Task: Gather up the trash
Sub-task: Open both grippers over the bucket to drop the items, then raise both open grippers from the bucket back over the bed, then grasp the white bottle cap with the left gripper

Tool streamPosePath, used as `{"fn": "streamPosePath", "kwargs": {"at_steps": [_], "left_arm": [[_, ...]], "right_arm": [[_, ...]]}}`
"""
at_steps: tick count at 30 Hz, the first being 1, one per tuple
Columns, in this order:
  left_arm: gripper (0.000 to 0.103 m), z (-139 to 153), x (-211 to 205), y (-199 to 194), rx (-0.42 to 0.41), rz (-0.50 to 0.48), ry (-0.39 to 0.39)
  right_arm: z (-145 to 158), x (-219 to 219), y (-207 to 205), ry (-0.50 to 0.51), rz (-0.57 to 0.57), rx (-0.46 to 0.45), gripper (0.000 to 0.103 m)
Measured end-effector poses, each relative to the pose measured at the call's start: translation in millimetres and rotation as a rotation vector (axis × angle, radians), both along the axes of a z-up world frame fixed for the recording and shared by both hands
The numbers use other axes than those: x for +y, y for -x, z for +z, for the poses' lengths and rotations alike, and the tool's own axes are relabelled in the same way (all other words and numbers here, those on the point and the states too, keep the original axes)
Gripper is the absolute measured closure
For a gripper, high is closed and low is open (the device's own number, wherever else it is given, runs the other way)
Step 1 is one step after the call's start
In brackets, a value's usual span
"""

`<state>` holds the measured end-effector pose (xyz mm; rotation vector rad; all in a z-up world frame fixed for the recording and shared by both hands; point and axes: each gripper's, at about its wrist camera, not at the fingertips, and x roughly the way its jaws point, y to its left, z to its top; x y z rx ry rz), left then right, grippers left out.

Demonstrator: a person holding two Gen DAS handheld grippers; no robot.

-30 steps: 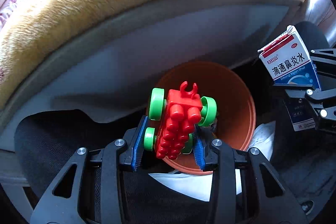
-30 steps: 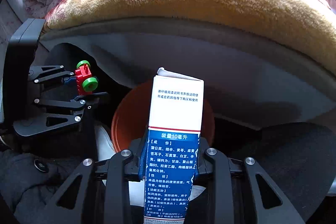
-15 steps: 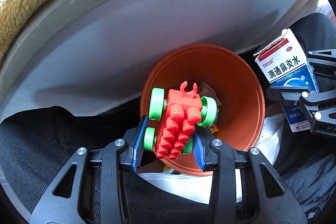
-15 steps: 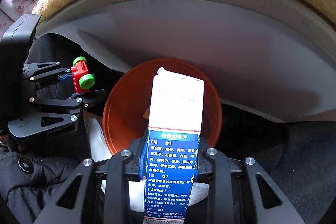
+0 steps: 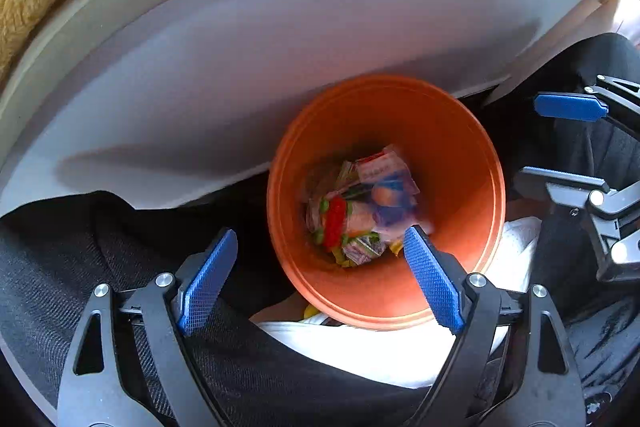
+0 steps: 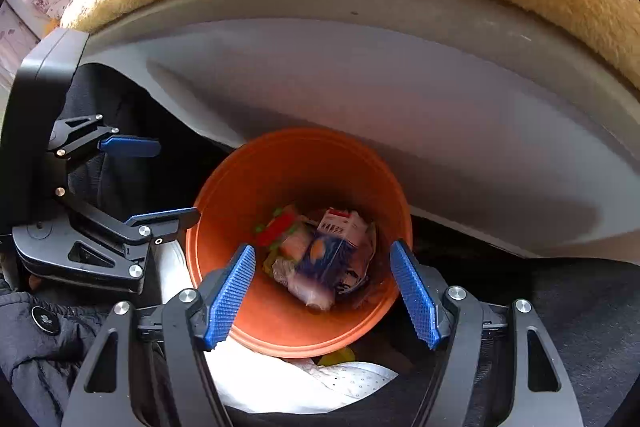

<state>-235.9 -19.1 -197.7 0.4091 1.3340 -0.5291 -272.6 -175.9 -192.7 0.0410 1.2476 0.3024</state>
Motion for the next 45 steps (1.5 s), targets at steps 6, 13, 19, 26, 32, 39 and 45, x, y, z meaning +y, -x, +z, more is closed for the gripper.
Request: {"fn": "streamPosePath", "kwargs": {"at_steps": [6, 13, 19, 26, 32, 39, 45], "left_arm": [[0.02, 7, 2, 0, -0.015, -0.003, 0.014], [0.02, 25, 10, 9, -0.069, -0.034, 0.038], [0.02, 58, 10, 19, -0.189, -0.081, 0.055], [0.02, 105, 10, 13, -0.302, -0.065, 0.091], [0.016, 155, 16, -7, -0.418, -0.011, 0.178], [0.01, 193, 3, -56, -0.564, 0.073, 0.266], [0.01, 193, -11, -116, -0.579, 0.136, 0.284]], "right_arm": [[5, -7, 7, 0.002, -0.018, -0.012, 0.033], [26, -20, 20, 0.005, -0.011, -0.055, 0.027], [62, -39, 27, -0.035, -0.031, -0.132, 0.021], [117, -58, 21, -0.032, -0.069, -0.31, 0.011], [155, -68, -1, -0.008, -0.099, -0.423, 0.005], [187, -82, -53, -0.013, -0.14, -0.507, 0.005], [195, -96, -100, 0.024, -0.182, -0.555, 0.005]]}}
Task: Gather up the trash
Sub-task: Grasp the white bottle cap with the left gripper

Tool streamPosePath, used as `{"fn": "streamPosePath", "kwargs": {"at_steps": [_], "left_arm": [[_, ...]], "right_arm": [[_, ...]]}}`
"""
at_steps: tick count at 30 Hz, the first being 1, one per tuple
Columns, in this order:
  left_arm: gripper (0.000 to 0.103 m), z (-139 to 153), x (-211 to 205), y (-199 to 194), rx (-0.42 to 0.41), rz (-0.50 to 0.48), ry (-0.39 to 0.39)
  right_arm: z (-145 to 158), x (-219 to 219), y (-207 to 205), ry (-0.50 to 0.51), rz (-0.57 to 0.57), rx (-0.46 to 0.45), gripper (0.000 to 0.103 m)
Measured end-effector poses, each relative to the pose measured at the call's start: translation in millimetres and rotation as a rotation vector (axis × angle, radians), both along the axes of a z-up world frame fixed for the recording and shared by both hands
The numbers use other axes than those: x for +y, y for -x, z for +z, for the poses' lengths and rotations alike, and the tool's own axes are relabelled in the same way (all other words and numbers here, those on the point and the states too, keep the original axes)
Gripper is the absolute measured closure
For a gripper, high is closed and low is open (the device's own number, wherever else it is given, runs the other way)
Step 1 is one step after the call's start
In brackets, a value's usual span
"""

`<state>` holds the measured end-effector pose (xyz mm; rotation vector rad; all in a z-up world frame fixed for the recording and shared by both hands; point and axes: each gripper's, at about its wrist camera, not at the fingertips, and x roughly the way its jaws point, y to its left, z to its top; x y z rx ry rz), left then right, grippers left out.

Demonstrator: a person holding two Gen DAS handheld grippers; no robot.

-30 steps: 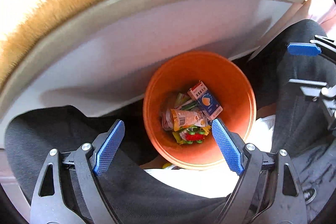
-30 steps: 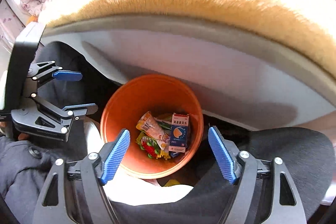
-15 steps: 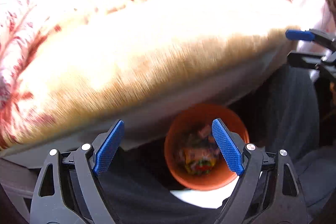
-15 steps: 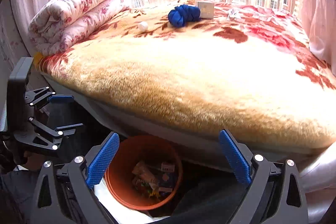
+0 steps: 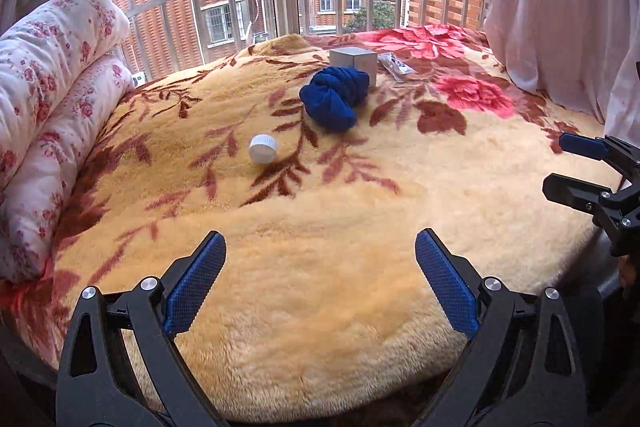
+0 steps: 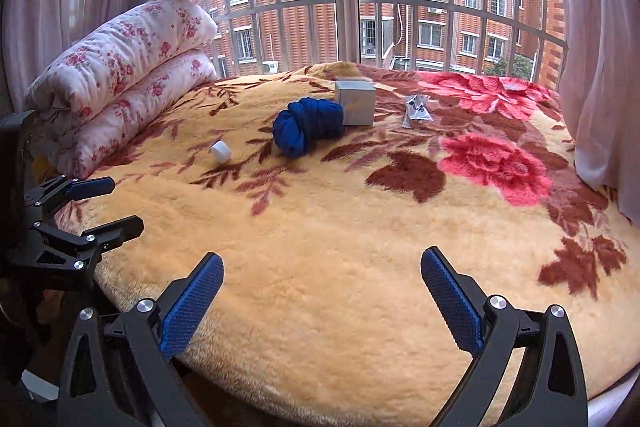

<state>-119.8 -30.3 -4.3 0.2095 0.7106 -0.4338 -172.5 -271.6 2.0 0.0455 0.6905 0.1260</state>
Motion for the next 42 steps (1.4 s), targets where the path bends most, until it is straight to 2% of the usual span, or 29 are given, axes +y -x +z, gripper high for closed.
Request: {"fn": "streamPosePath", "kwargs": {"at_steps": [5, 10, 15, 20, 22, 24, 26, 28, 36, 42], "left_arm": [[0.01, -1, -7, -49, 0.021, 0.051, -0.017], [0.01, -7, -10, -103, 0.078, 0.108, 0.005], [0.01, -22, -14, -146, 0.128, 0.149, 0.022], [0.011, -39, -18, -167, 0.185, 0.148, 0.03], [0.023, -42, -19, -169, 0.194, 0.151, 0.033], [0.05, -49, -23, -172, 0.23, 0.135, 0.02], [0.056, -53, -24, -173, 0.234, 0.143, 0.001], [0.071, -52, -24, -172, 0.223, 0.13, 0.007], [0.072, -37, -22, -155, 0.162, 0.101, 0.053], [0.072, -31, -20, -126, 0.167, 0.103, 0.075]], "right_arm": [[-4, -19, -42, -0.028, -0.058, -0.018, 0.005], [-14, -34, -71, -0.096, -0.095, -0.006, 0.005], [-25, -33, -85, -0.1, -0.077, 0.007, 0.005], [-32, -33, -90, -0.098, -0.063, 0.01, 0.005], [-35, -34, -91, -0.103, -0.062, 0.013, 0.005], [-38, -36, -92, -0.113, -0.065, 0.02, 0.005], [-42, -38, -94, -0.126, -0.068, 0.029, 0.005], [-45, -40, -95, -0.138, -0.073, 0.036, 0.005], [-48, -46, -94, -0.164, -0.085, 0.043, 0.005], [-45, -41, -100, -0.142, -0.073, 0.049, 0.005]]}}
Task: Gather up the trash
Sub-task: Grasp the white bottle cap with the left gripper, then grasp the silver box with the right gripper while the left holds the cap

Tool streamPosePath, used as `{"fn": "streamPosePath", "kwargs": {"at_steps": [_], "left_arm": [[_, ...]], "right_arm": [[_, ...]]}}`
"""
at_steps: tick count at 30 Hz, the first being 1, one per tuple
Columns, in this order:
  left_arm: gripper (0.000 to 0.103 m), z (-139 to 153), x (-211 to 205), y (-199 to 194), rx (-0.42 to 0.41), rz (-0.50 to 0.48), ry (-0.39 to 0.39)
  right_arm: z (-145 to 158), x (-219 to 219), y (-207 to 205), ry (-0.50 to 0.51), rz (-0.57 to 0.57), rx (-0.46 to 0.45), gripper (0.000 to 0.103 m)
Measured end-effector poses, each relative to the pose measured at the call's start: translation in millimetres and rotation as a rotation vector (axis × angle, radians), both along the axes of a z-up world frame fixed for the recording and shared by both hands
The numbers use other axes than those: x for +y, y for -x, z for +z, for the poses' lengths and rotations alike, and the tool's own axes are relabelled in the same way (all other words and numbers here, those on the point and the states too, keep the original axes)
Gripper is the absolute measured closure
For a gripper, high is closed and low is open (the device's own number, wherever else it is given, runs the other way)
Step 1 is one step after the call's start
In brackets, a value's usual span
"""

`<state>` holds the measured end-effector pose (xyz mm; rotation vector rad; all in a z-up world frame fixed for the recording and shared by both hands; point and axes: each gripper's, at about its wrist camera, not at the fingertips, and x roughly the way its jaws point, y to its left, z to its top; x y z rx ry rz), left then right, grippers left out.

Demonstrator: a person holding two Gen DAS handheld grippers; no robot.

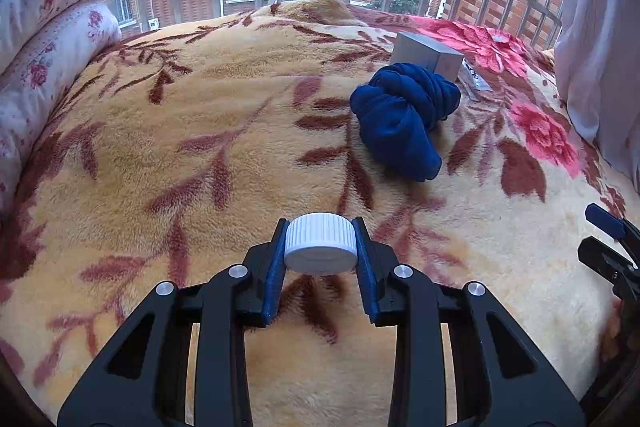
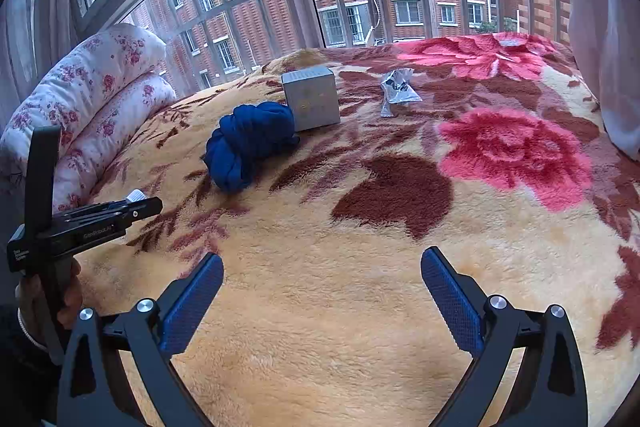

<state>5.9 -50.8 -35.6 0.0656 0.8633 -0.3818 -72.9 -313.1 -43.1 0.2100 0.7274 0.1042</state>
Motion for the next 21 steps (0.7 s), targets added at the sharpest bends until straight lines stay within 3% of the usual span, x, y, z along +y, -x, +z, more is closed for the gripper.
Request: {"fn": "streamPosePath", "kwargs": {"at_steps": [5, 9, 14, 21], "left_arm": [[0.072, -14, -5, 8, 0.008, -0.002, -0.032], [0.072, -19, 0, 4, 0.026, 0.014, 0.0], [0.072, -21, -3, 6, 0.009, 0.014, -0.009], [0.072, -23, -2, 7, 0.002, 0.006, -0.002]], "right_arm": [[11, 7, -15, 0.002, 0.027, -0.007, 0.005], [25, 9, -42, 0.016, 0.032, -0.016, 0.005], [40, 8, -100, 0.059, 0.0, -0.031, 0.005], [36, 16, -184, 0.09, -0.001, -0.023, 0.005]]}}
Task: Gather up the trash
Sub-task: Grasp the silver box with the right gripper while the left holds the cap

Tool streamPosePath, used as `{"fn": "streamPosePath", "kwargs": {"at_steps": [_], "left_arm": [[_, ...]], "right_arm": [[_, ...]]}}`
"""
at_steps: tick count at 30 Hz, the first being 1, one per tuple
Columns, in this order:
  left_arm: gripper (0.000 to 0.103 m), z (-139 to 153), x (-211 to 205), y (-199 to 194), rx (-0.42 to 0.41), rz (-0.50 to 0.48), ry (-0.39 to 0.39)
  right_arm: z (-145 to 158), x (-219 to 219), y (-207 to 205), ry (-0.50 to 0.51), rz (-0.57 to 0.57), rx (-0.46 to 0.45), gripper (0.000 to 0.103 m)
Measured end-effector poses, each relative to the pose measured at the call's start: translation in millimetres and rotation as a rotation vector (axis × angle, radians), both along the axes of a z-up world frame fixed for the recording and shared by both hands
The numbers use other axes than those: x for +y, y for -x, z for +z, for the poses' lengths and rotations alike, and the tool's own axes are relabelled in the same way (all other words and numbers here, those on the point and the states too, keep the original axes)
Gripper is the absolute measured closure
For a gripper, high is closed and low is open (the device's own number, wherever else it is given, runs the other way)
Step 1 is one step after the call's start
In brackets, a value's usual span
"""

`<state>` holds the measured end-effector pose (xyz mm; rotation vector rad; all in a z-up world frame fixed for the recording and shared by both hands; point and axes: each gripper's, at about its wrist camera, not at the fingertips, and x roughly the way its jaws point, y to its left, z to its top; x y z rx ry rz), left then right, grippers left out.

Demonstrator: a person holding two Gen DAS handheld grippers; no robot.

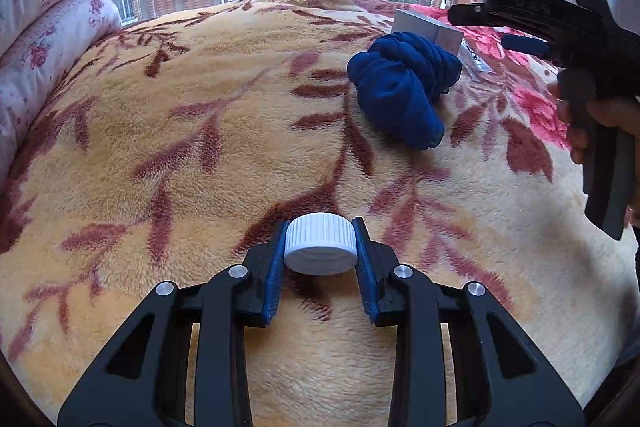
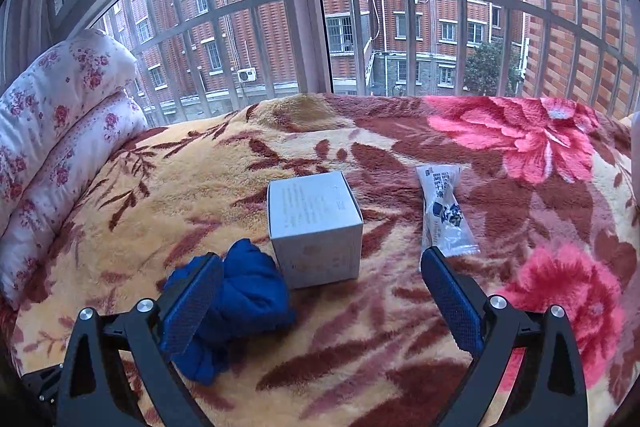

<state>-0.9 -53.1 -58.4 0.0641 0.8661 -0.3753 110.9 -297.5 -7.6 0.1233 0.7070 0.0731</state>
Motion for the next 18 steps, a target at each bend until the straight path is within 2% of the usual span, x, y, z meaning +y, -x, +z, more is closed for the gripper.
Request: {"fn": "streamPosePath", "kwargs": {"at_steps": [10, 12, 13, 18], "left_arm": [[0.072, -1, 0, 0, -0.002, -0.005, 0.01], [0.072, -2, 0, -1, 0.0, -0.004, 0.011], [0.072, -2, 0, -1, 0.0, -0.003, 0.012], [0.072, -2, 0, -1, -0.001, -0.002, 0.01]], "right_arm": [[-35, 2, -70, 0.013, -0.002, 0.056, 0.006], [-43, 0, -76, -0.003, 0.002, 0.078, 0.019], [-46, 1, -77, -0.011, 0.013, 0.086, 0.041], [-40, -1, -66, 0.0, -0.018, 0.052, 0.044]]}}
